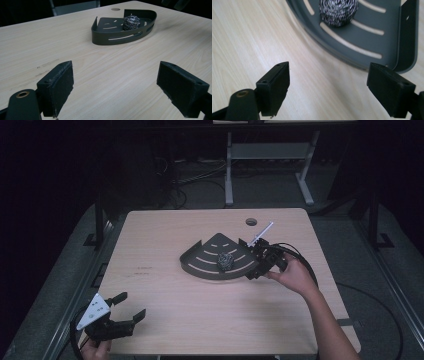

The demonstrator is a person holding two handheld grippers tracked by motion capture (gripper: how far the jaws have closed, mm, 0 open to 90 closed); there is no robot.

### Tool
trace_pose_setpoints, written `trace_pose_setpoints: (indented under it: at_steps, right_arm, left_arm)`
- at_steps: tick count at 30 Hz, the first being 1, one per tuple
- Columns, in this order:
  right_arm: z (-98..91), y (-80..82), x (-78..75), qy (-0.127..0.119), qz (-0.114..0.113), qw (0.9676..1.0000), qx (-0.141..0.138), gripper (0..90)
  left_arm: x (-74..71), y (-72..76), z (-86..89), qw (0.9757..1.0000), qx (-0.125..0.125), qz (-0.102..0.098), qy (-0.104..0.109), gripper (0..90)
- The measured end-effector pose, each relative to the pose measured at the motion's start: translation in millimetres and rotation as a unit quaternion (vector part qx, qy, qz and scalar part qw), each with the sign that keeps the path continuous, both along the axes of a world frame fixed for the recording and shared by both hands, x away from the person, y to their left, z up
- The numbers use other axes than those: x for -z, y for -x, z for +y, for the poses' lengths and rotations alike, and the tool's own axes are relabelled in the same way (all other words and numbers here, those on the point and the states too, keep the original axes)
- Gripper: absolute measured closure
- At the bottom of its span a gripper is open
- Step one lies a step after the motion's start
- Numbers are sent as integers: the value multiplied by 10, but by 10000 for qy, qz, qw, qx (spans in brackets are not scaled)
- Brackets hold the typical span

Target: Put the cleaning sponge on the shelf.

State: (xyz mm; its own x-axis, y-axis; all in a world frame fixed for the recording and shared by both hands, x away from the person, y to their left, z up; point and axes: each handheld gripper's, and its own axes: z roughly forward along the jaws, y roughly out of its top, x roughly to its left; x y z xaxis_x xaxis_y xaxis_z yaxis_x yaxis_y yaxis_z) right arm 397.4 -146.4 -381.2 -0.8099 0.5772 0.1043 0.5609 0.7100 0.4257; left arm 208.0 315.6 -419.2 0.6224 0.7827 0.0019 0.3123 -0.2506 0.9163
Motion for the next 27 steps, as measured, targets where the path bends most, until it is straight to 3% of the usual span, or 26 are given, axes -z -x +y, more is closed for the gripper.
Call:
trace_pose_setpoints:
  at_steps: [27]
  right_arm:
    - [-317, 279, 233, -125, 47, 9997, 190, 181]
  left_arm:
    - [2, -4, -24, 10000, 24, 11, -27, 133]
